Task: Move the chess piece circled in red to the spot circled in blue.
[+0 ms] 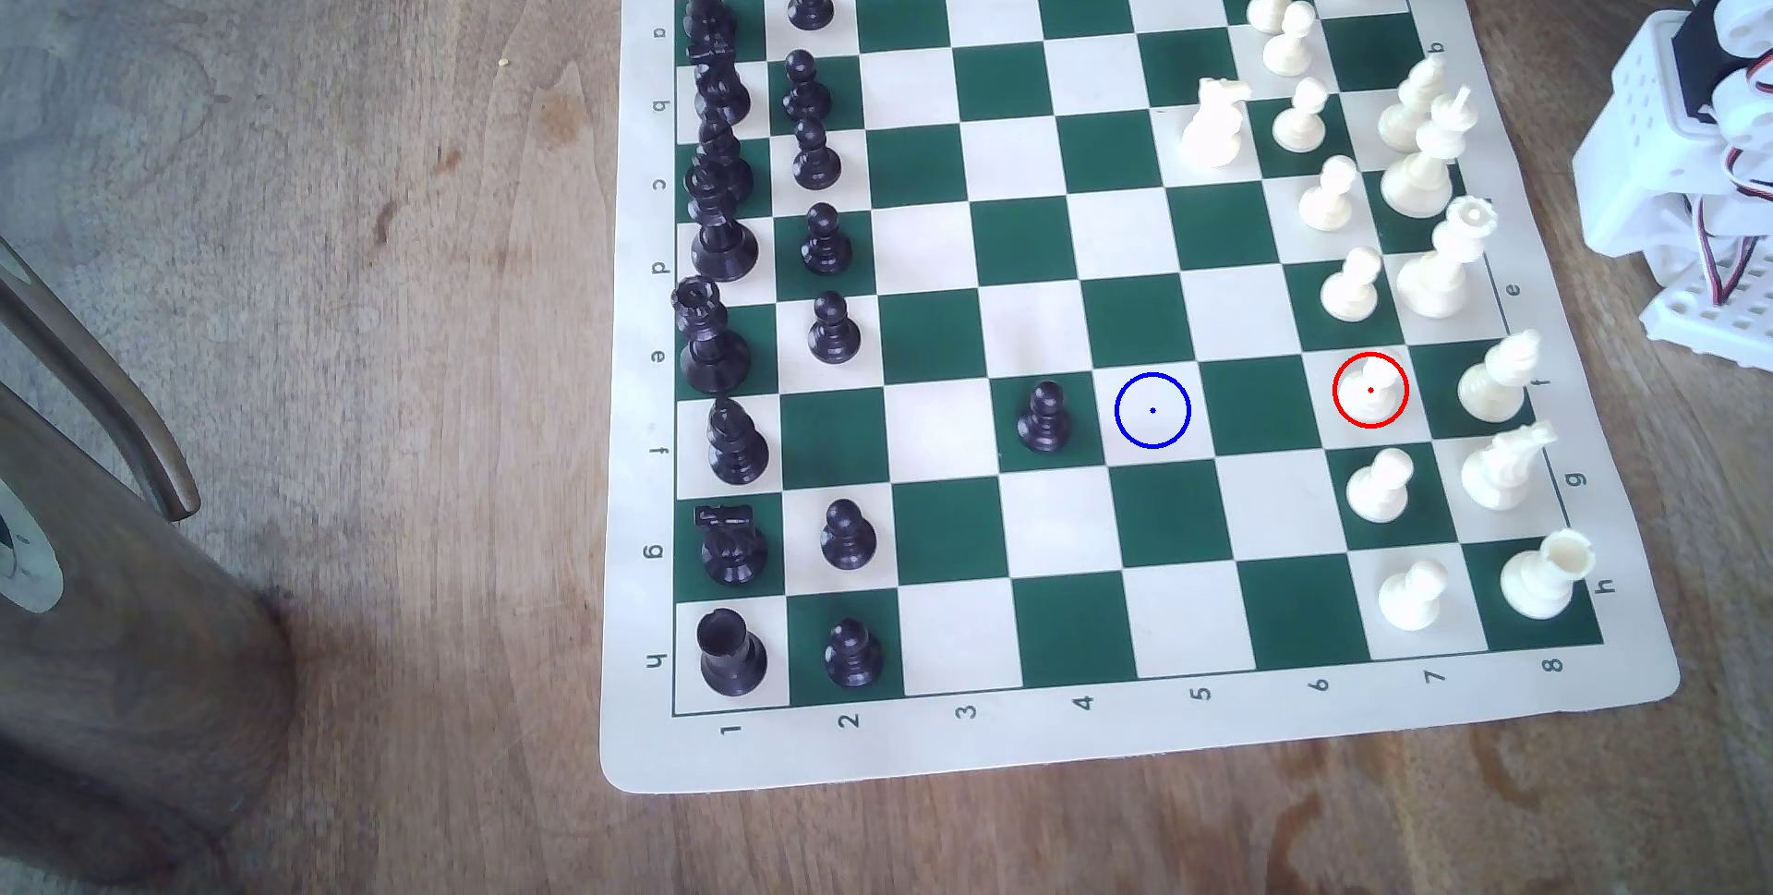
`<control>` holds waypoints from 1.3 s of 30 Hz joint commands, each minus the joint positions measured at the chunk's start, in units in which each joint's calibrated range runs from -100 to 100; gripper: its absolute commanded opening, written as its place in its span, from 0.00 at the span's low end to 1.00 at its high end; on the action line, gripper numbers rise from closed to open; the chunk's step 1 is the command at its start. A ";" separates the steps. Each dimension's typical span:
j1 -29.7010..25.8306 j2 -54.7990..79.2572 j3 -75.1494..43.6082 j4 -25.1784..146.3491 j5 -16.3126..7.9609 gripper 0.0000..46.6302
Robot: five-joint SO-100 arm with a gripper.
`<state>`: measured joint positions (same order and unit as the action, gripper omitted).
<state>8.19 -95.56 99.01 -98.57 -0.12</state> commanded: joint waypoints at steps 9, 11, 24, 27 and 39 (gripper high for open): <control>0.07 -0.20 0.90 -1.19 0.24 0.17; 0.07 -0.20 0.90 -1.19 0.24 0.17; -5.41 -0.20 0.90 61.79 6.69 0.00; -6.19 -0.20 0.45 71.62 5.08 0.00; -11.74 28.33 -60.47 159.34 -2.44 0.01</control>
<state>-0.37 -79.22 60.23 40.16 -0.51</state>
